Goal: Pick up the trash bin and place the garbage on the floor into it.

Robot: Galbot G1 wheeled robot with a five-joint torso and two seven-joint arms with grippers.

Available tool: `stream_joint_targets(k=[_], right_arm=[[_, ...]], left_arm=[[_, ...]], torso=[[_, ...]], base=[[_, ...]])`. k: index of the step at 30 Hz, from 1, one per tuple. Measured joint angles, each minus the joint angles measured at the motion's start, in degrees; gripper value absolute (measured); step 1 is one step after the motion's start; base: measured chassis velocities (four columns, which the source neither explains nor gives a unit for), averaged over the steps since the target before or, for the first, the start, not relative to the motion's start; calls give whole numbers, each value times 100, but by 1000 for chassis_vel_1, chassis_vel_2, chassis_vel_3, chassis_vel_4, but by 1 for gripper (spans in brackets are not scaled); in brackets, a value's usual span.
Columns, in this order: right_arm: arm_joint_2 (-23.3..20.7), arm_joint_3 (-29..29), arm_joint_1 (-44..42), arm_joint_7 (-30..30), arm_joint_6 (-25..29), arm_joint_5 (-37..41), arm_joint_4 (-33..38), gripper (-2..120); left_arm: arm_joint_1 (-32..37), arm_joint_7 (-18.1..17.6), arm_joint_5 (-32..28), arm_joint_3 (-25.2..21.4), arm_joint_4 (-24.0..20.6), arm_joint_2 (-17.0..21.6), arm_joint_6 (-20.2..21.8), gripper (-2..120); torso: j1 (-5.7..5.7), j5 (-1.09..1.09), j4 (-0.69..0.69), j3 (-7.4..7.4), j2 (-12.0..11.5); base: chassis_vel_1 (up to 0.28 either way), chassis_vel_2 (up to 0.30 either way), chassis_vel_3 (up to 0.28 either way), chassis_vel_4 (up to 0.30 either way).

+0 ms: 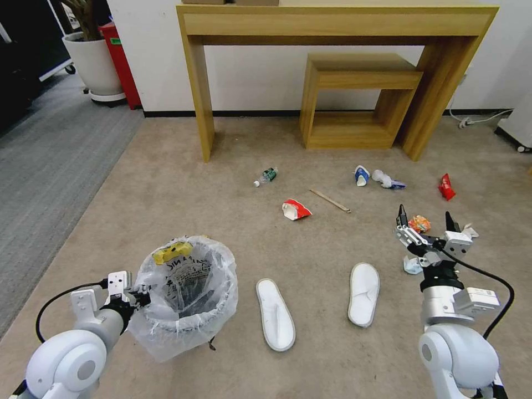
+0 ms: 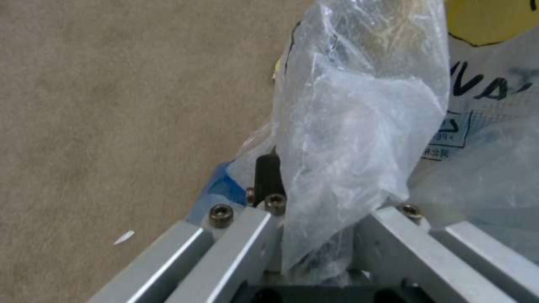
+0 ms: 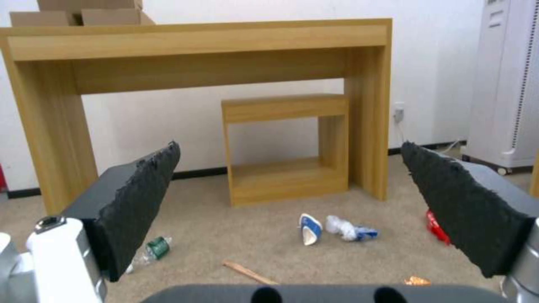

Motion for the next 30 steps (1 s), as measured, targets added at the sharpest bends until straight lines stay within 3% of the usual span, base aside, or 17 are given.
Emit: stream_joint_targets(k=[5,9,11,19,24,30], right_arm=[[-49,-47,2,65,-235,76,15,100],[-154,-161,10,230,-877,589,126,100],[-296,-318,52,518,-1573,1206,186,100],[-839,-991,222,1958,-3042,2930,23,100],[-1250,-1574,317,2508,-3272,3529,-384,100],[-1383,-2173,562,2971,-3428,3984,-876,100]], left_arm=[[38,8,11,-27,-8,10,-8,0],[46,12,11,-39,-21,15,-17,0],[44,15,12,-42,-21,25,-24,0],[2,25,52,5,73,-20,-52,0],[-40,36,80,49,145,-64,-66,0],[-103,38,100,102,224,-139,-68,0]], torso=[[0,0,0,0,0],[0,0,-1,0,0],[0,0,-1,0,0],[0,0,0,1,0],[0,0,0,1,0],[0,1,0,1,0]], base=[[0,0,0,0],[0,0,0,0],[0,0,0,0],[0,0,0,0],[0,0,0,0],[0,0,0,0]])
